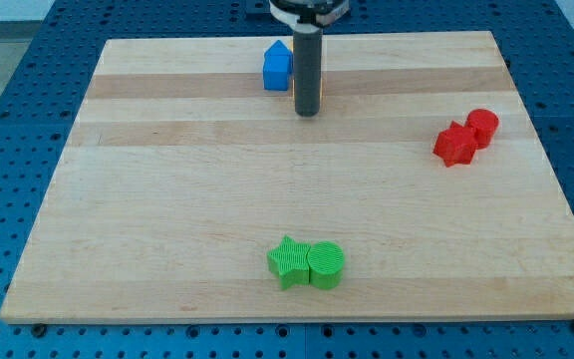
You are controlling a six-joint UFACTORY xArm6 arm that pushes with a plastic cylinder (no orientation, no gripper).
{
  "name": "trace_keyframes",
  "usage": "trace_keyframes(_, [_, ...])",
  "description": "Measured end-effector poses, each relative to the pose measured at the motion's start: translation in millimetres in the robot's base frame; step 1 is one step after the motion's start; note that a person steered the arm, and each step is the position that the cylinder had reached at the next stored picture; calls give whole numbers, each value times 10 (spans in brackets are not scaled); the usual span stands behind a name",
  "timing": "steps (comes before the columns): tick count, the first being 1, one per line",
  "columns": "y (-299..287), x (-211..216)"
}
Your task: Move the yellow hexagon to the blue cube
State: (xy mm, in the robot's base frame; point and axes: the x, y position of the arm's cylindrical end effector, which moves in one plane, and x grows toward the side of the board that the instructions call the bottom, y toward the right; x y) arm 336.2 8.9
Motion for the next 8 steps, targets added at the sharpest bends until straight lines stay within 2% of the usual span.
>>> trace_keyframes(2, [-24, -384])
trace_keyframes(3, [48, -339])
trace_keyframes(4, [480, -204])
trace_keyframes(5, [548, -165])
trace_keyframes(7, [414, -775])
trace_keyframes(8, [344, -822])
